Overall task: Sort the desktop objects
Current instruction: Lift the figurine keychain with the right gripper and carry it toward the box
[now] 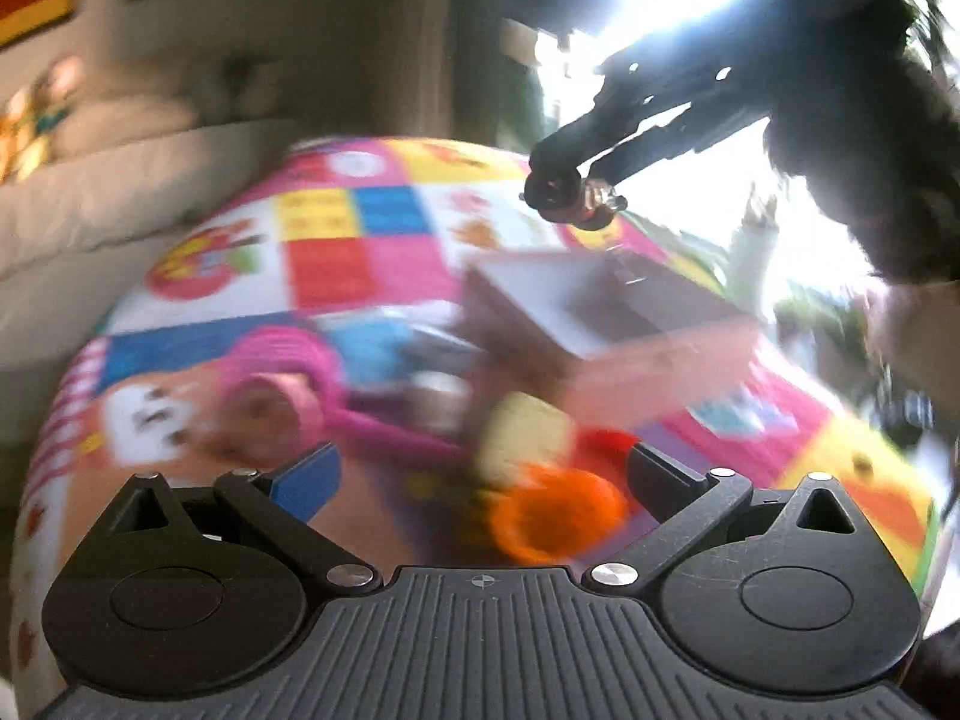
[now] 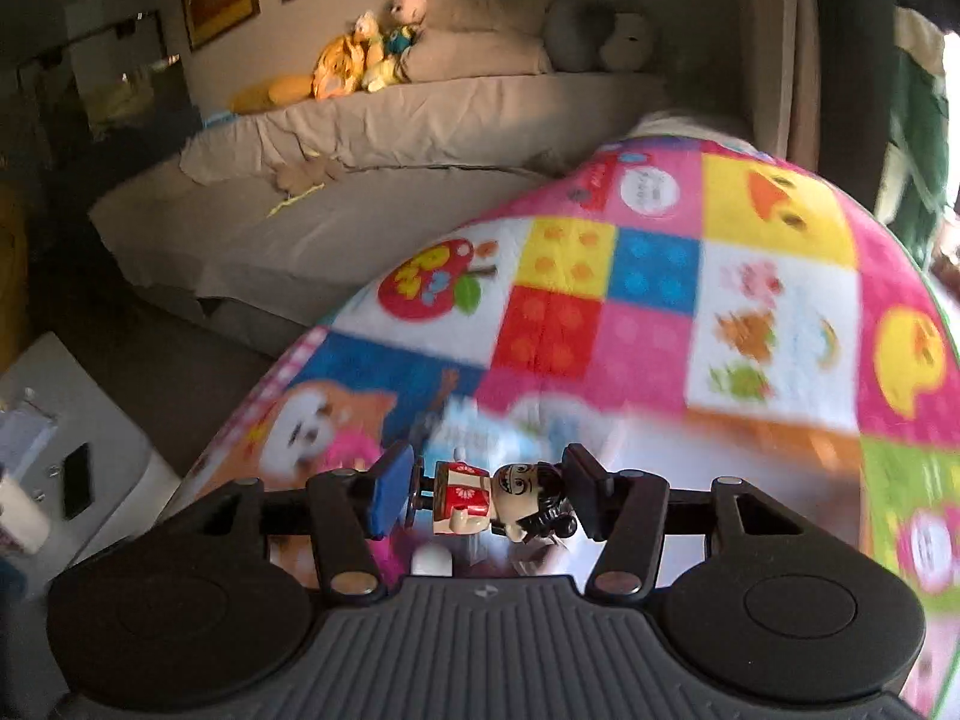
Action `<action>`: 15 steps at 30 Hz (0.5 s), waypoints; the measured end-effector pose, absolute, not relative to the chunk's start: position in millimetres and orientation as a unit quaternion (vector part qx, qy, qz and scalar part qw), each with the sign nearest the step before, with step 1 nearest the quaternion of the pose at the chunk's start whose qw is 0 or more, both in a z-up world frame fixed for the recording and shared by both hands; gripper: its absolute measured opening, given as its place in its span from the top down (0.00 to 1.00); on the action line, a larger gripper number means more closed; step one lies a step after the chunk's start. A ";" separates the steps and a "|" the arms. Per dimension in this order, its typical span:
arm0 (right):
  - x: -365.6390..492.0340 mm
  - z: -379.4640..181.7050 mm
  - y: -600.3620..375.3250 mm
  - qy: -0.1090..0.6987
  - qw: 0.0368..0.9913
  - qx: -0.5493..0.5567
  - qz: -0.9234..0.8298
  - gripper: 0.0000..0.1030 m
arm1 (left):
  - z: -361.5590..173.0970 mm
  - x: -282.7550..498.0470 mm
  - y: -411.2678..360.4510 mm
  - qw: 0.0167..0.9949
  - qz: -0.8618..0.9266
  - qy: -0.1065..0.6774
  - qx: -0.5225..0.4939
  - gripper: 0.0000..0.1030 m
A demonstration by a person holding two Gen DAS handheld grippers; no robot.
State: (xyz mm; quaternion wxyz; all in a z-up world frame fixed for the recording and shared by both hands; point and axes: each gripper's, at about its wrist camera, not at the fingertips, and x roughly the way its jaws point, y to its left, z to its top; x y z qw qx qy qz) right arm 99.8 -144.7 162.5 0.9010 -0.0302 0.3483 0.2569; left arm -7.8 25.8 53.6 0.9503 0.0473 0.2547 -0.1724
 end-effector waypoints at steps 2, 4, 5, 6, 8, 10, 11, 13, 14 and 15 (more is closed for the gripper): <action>72.9 149.6 -169.2 0.349 0.904 -0.026 0.244 0.47 | 43.6 -4.3 2.8 0.948 -0.167 0.256 0.082 0.00; 56.6 131.7 -189.9 0.351 0.908 -0.024 0.228 0.47 | 35.7 3.2 -8.7 0.951 -0.144 0.253 0.106 0.00; 48.9 120.3 -198.3 0.355 0.908 -0.022 0.221 0.47 | 32.4 8.4 -10.0 0.952 -0.128 0.254 0.115 0.00; 43.0 110.1 -205.3 0.358 0.908 -0.018 0.217 0.47 | 30.5 11.7 -9.8 0.952 -0.114 0.257 0.124 0.00; 33.3 87.2 -217.0 0.365 0.908 -0.011 0.207 0.47 | 26.8 17.7 -5.0 0.952 -0.084 0.260 0.141 0.00; 30.0 69.9 -221.0 0.362 0.912 -0.014 0.193 0.46 | 23.9 22.3 1.4 0.952 -0.043 0.256 0.164 0.00; 27.2 62.2 -221.7 0.358 0.915 -0.018 0.185 0.46 | 22.6 24.3 5.1 0.952 -0.020 0.251 0.177 0.00; 19.6 51.8 -222.1 0.348 0.920 -0.022 0.179 0.46 | 23.2 28.4 14.1 0.951 0.023 0.244 0.191 0.00; 16.7 49.0 -221.0 0.341 0.922 -0.025 0.180 0.46 | 24.5 28.4 19.5 0.951 0.036 0.245 0.185 0.00; 13.5 47.6 -218.5 0.334 0.924 -0.031 0.185 0.45 | 29.1 27.4 23.6 0.952 0.037 0.248 0.176 0.00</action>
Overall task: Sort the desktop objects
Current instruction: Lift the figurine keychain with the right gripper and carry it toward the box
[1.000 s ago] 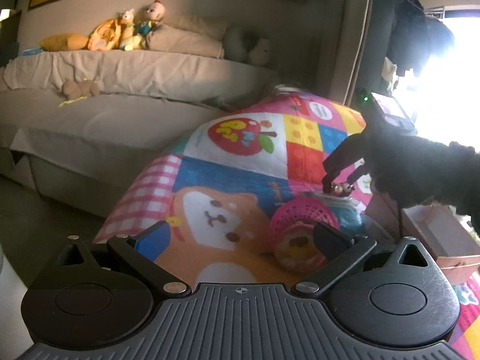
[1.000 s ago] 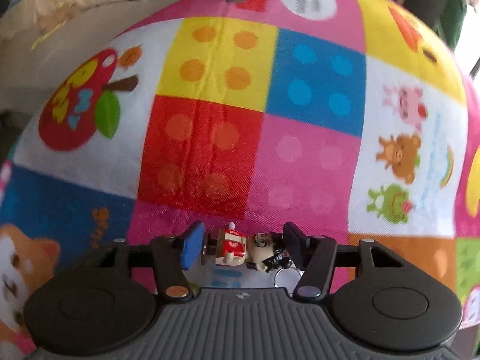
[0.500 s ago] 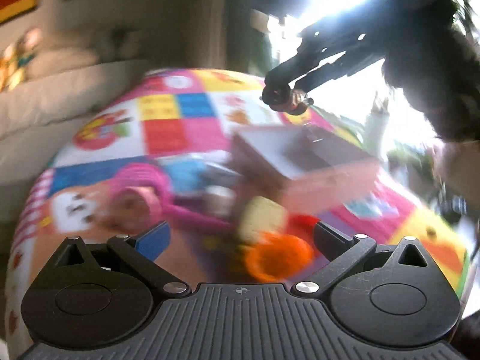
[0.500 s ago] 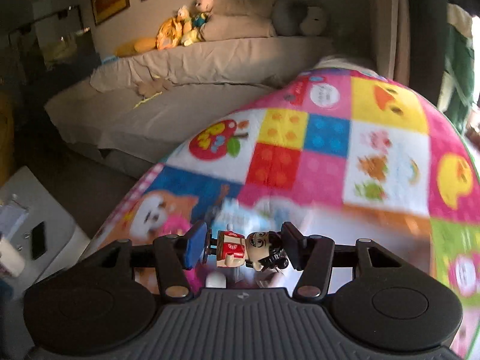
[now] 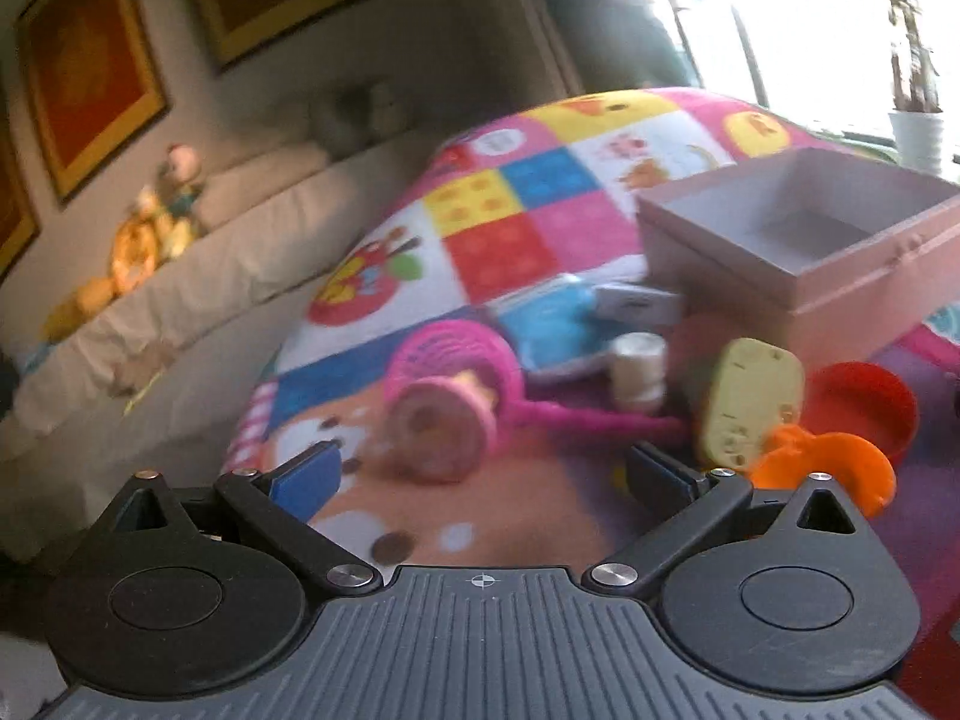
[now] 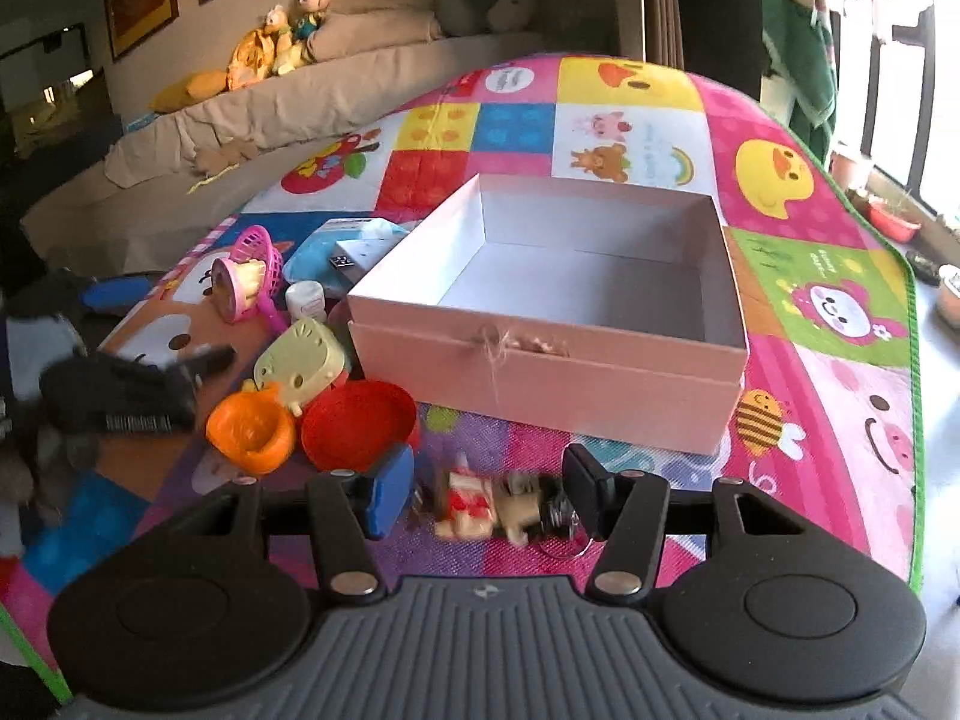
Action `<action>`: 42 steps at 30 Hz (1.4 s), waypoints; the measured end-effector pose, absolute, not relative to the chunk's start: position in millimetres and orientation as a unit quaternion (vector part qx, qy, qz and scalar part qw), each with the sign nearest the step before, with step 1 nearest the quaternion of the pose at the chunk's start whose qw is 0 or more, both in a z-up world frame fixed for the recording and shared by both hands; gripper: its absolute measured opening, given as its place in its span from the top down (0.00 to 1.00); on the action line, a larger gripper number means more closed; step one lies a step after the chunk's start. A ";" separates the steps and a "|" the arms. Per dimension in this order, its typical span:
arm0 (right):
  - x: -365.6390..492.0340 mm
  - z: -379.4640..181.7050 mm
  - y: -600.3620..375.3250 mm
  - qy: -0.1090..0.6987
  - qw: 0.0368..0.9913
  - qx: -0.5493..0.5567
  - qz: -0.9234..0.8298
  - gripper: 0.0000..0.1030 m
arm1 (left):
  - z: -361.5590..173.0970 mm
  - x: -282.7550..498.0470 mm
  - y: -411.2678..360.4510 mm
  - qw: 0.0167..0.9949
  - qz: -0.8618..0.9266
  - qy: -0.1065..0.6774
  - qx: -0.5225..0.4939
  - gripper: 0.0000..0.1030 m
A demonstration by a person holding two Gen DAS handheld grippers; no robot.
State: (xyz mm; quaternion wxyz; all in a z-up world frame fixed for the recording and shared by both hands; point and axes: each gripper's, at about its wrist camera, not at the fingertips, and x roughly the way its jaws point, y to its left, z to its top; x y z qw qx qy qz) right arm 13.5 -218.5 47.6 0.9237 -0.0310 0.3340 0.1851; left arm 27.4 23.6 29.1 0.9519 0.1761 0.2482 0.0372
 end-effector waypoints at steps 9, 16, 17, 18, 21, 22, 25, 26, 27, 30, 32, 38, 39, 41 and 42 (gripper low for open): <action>35.6 44.3 -177.8 0.323 0.922 -0.050 0.208 0.67 | 34.5 -15.1 -0.4 0.942 -0.121 0.287 0.122 0.00; 44.9 21.4 -162.0 0.353 0.907 -0.095 0.208 0.80 | 27.9 -40.4 -26.7 0.933 -0.181 0.282 0.133 0.00; 37.4 21.7 -164.4 0.353 0.906 -0.104 0.211 0.80 | 26.6 -40.1 -28.3 0.935 -0.171 0.274 0.146 0.00; 29.7 22.1 -167.7 0.353 0.904 -0.109 0.214 0.80 | 25.4 -36.9 -28.7 0.936 -0.163 0.272 0.152 0.00; 5.8 26.6 -179.3 0.355 0.900 -0.117 0.226 0.79 | 22.3 -21.8 -24.1 0.939 -0.131 0.273 0.163 0.00; -2.2 29.1 -182.7 0.354 0.898 -0.118 0.233 0.79 | 21.2 -16.3 -22.0 0.941 -0.115 0.270 0.170 0.00; -23.4 38.9 -196.5 0.346 0.899 -0.098 0.251 0.76 | 19.7 -0.9 -12.6 0.946 -0.059 0.254 0.192 0.00; -27.5 42.9 -200.6 0.339 0.902 -0.092 0.252 0.71 | 19.3 5.6 -7.7 0.947 -0.038 0.250 0.197 0.00; -32.1 45.8 -205.0 0.330 0.907 -0.087 0.248 0.66 | 19.3 11.0 -2.1 0.948 -0.015 0.247 0.200 0.00; -40.3 50.3 -218.1 0.307 0.924 -0.072 0.216 0.46 | 21.6 24.0 15.3 0.950 0.048 0.236 0.201 0.00; -37.7 49.2 -224.4 0.307 0.929 -0.070 0.197 0.36 | 28.9 24.5 27.4 0.953 0.059 0.241 0.172 0.00; -28.4 38.2 -236.5 0.320 0.931 -0.056 0.168 0.33 | 55.9 -14.8 17.8 0.958 -0.099 0.264 0.059 0.00; -28.0 38.1 -238.6 0.318 0.932 -0.051 0.164 0.33 | 56.5 -22.6 8.3 0.953 -0.131 0.267 0.058 0.00; -28.0 40.2 -242.8 0.311 0.936 -0.041 0.157 0.29 | 54.6 -34.1 -9.9 0.939 -0.195 0.278 0.060 0.00; -28.1 41.4 -244.2 0.308 0.938 -0.037 0.154 0.28 | 51.2 -38.4 -18.0 0.932 -0.214 0.285 0.065 0.00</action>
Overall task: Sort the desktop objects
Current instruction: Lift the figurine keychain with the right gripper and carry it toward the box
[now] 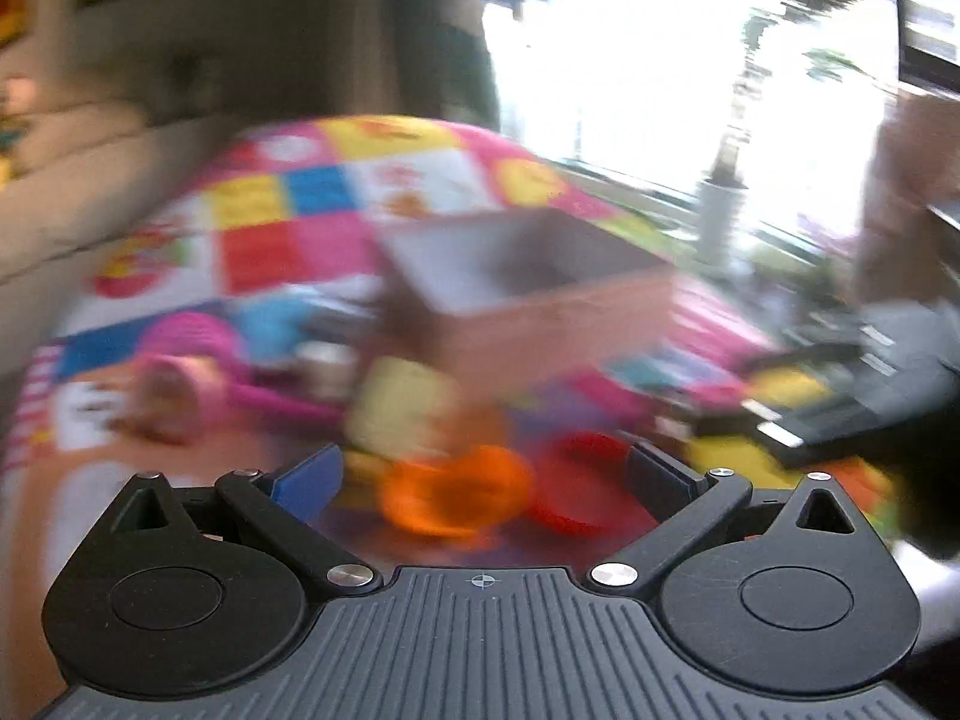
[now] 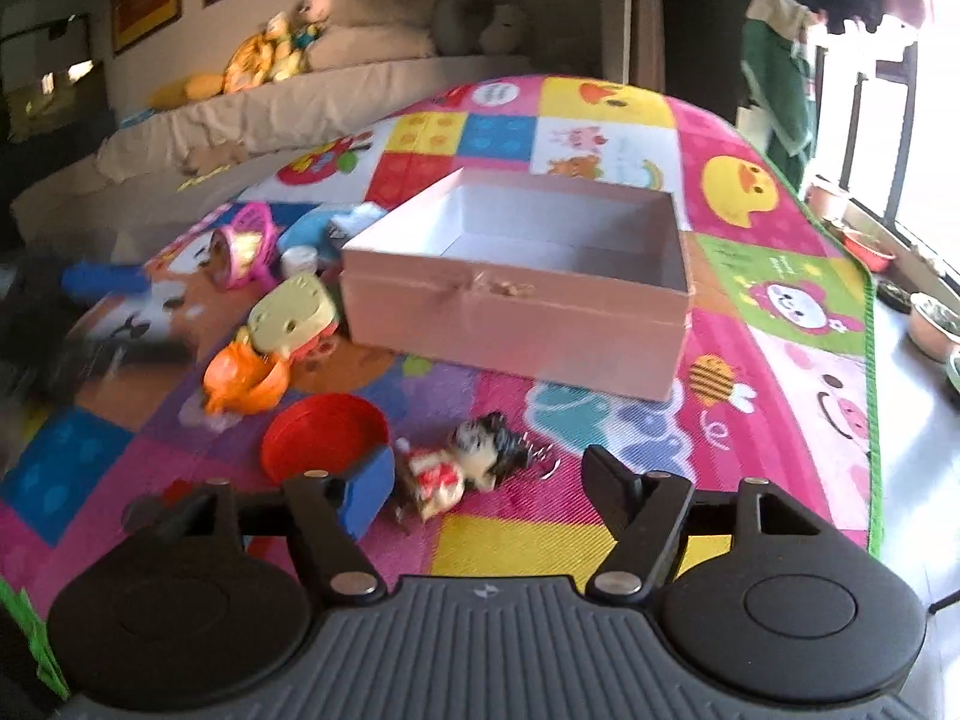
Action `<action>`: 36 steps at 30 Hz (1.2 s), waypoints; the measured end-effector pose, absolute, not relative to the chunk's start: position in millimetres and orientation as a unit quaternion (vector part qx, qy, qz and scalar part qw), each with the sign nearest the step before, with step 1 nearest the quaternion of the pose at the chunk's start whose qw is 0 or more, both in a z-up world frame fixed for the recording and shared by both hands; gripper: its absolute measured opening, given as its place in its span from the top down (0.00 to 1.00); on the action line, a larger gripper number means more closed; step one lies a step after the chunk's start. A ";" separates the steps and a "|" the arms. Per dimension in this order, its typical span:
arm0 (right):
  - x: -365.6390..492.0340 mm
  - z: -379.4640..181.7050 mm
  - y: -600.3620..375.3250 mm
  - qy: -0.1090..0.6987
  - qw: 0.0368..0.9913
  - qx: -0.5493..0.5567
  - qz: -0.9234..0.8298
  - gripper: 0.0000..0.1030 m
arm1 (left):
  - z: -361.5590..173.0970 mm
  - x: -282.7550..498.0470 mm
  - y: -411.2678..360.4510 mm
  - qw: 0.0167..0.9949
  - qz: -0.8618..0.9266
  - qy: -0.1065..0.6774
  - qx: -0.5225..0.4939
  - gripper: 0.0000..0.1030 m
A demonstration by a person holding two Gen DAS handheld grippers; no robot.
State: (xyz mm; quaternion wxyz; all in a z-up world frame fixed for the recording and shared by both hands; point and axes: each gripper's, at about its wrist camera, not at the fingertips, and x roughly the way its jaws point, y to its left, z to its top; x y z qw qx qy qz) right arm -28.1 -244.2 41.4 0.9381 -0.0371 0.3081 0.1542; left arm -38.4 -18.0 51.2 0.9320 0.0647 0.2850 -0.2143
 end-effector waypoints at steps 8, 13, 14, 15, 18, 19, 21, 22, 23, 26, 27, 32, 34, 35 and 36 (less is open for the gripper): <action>-27.7 40.5 -252.5 0.308 0.940 -0.029 0.146 0.25 | 23.9 -33.2 -56.1 0.905 -0.261 0.325 0.079 0.01; -24.6 36.5 -258.6 0.315 0.939 -0.015 0.136 0.24 | 11.9 -22.4 -65.5 0.901 -0.255 0.336 0.098 0.01; -24.3 35.6 -259.4 0.316 0.939 -0.013 0.135 0.23 | 8.7 -20.1 -65.6 0.901 -0.250 0.339 0.102 0.01; -23.9 34.9 -259.9 0.317 0.939 -0.011 0.135 0.23 | 6.0 -15.8 -65.9 0.901 -0.245 0.341 0.107 0.01; -23.5 32.5 -260.6 0.319 0.938 -0.009 0.133 0.21 | 1.5 -12.8 -63.1 0.906 -0.221 0.337 0.130 0.01; -23.3 32.2 -260.5 0.319 0.938 -0.009 0.132 0.21 | 1.7 -12.0 -60.8 0.907 -0.216 0.335 0.134 0.01; -23.9 31.2 -261.1 0.319 0.939 -0.008 0.130 0.21 | 1.9 -8.1 -52.0 0.911 -0.204 0.329 0.142 0.01; -24.0 31.1 -261.4 0.318 0.939 -0.007 0.130 0.20 | 1.9 -6.7 -47.7 0.913 -0.196 0.325 0.148 0.00; -24.0 30.9 -261.8 0.318 0.939 -0.006 0.130 0.20 | 1.7 -4.9 -42.3 0.916 -0.188 0.321 0.152 0.00; -24.7 30.3 -262.1 0.317 0.939 -0.002 0.133 0.19 | 2.4 4.3 -26.0 0.918 -0.169 0.331 0.140 0.00; -25.5 30.1 -261.7 0.316 0.939 -0.001 0.136 0.18 | 2.2 8.7 -19.8 0.917 -0.166 0.341 0.125 0.00; -25.6 26.8 -250.4 0.306 0.937 -0.027 0.166 0.17 | 0.5 13.0 -6.0 0.909 -0.181 0.365 0.086 0.00; -21.4 24.9 -242.9 0.304 0.935 -0.042 0.175 0.17 | 0.9 12.2 -5.4 0.908 -0.182 0.368 0.088 0.00; -18.5 23.1 -238.2 0.303 0.934 -0.050 0.181 0.17 | 2.1 11.4 -4.7 0.907 -0.181 0.371 0.089 0.00; -15.2 21.3 -233.6 0.305 0.933 -0.058 0.185 0.17 | 3.2 9.6 -3.0 0.907 -0.174 0.373 0.086 0.00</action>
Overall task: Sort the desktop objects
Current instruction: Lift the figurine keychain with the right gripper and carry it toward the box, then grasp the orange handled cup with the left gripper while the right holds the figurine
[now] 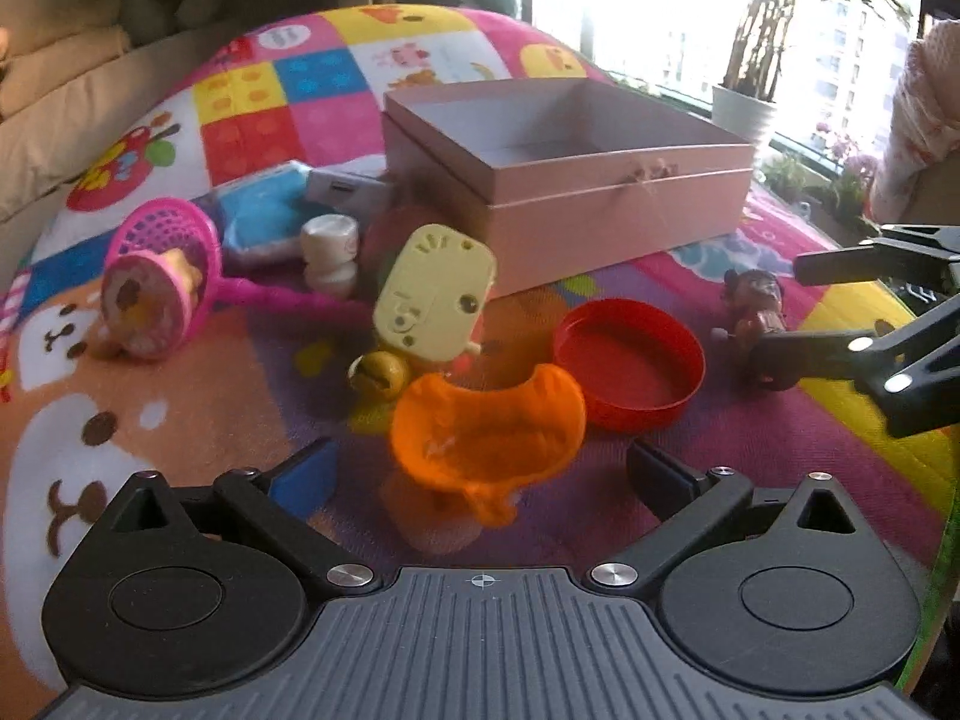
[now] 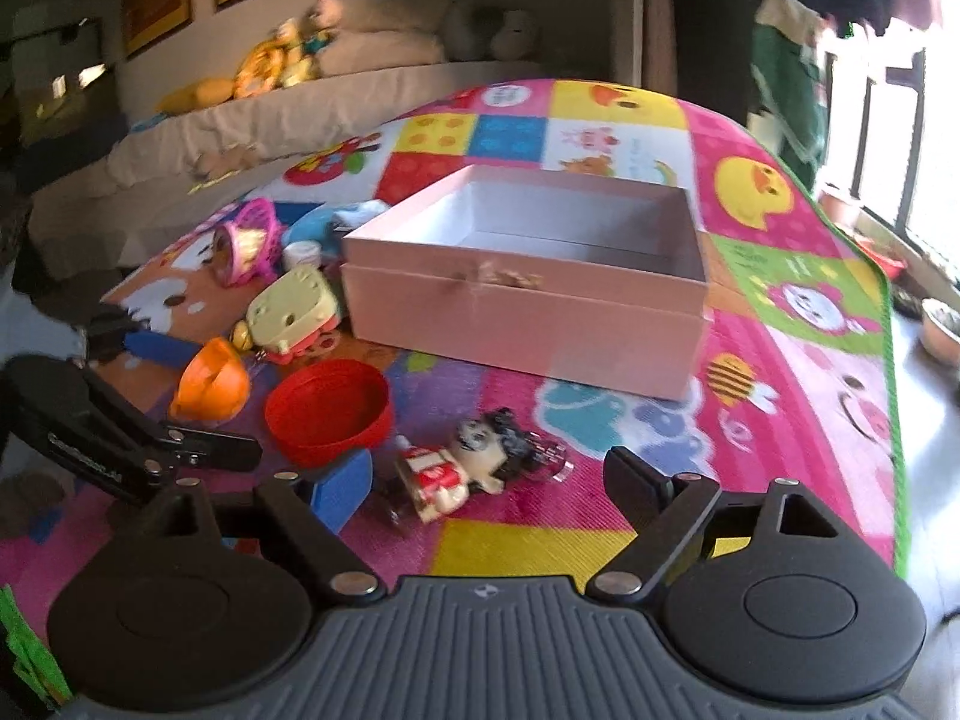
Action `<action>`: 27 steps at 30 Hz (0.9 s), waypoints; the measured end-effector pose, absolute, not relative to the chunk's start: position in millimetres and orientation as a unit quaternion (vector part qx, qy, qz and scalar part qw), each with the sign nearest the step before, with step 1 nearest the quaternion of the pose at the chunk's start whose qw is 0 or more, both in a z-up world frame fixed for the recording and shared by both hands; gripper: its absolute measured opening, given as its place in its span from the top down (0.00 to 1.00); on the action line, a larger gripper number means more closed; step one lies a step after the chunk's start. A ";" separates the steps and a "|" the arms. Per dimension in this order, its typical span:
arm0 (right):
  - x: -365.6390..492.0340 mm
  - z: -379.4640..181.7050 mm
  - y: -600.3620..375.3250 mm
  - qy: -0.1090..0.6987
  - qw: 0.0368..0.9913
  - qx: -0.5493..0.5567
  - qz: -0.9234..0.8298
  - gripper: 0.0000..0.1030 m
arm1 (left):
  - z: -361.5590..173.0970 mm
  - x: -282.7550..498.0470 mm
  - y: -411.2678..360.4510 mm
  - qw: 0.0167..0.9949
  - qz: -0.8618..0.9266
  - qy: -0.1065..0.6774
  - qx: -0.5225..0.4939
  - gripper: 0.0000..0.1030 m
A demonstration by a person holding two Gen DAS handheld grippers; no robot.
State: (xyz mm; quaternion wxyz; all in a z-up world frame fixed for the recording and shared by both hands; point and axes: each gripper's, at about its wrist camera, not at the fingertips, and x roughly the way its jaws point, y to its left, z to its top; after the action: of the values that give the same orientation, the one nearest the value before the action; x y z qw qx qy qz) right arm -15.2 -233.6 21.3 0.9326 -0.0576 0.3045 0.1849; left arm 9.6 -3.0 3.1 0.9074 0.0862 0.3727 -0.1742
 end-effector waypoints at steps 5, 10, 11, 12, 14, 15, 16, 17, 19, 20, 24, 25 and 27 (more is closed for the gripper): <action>-7.4 21.9 -227.3 0.308 0.931 -0.062 0.186 0.23 | 24.2 -16.3 7.3 0.932 -0.155 0.319 0.079 0.00; -4.8 21.3 -238.0 0.318 0.933 -0.035 0.165 0.35 | 42.4 -34.2 -12.6 0.924 -0.224 0.306 0.043 0.00; -5.7 21.4 -241.3 0.321 0.933 -0.028 0.159 0.35 | 40.4 -34.1 -20.3 0.918 -0.240 0.312 0.043 0.00; -7.0 21.6 -244.9 0.323 0.933 -0.021 0.154 0.35 | 36.8 -33.0 -29.0 0.911 -0.259 0.319 0.043 0.00; -11.6 21.6 -251.1 0.327 0.934 -0.009 0.145 0.35 | 26.1 -29.3 -43.2 0.899 -0.275 0.336 0.048 0.02; -13.7 21.4 -253.4 0.327 0.934 -0.008 0.143 0.35 | 20.9 -26.8 -49.2 0.896 -0.276 0.343 0.054 0.07; -16.3 21.1 -255.1 0.328 0.934 -0.009 0.140 0.35 | 16.2 -23.3 -54.4 0.896 -0.271 0.347 0.063 0.15; -18.4 20.8 -256.8 0.327 0.935 -0.009 0.138 0.35 | 12.0 -20.0 -56.7 0.897 -0.262 0.348 0.068 0.16; -21.1 20.6 -258.8 0.326 0.936 -0.007 0.135 0.35 | 8.6 -13.1 -58.5 0.909 -0.232 0.336 0.082 0.14; -21.4 20.2 -258.8 0.326 0.936 -0.007 0.135 0.35 | 7.9 -8.6 -58.9 0.914 -0.220 0.331 0.085 0.14; -17.9 17.3 -255.2 0.331 0.934 -0.014 0.133 0.34 | 7.1 9.1 -58.8 0.920 -0.205 0.325 0.084 0.11; -16.7 15.7 -254.0 0.334 0.933 -0.017 0.134 0.34 | 7.8 11.2 -60.2 0.919 -0.210 0.323 0.086 0.13; -16.0 14.3 -253.0 0.335 0.933 -0.023 0.130 0.34 | 6.8 16.3 -63.2 0.919 -0.212 0.318 0.094 0.15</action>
State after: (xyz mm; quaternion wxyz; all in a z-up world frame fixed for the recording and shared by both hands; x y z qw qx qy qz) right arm -16.0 -253.0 14.3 0.9330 -0.0235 0.3350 0.1295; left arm 16.3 -63.2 6.8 0.9190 0.0944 0.3185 -0.2122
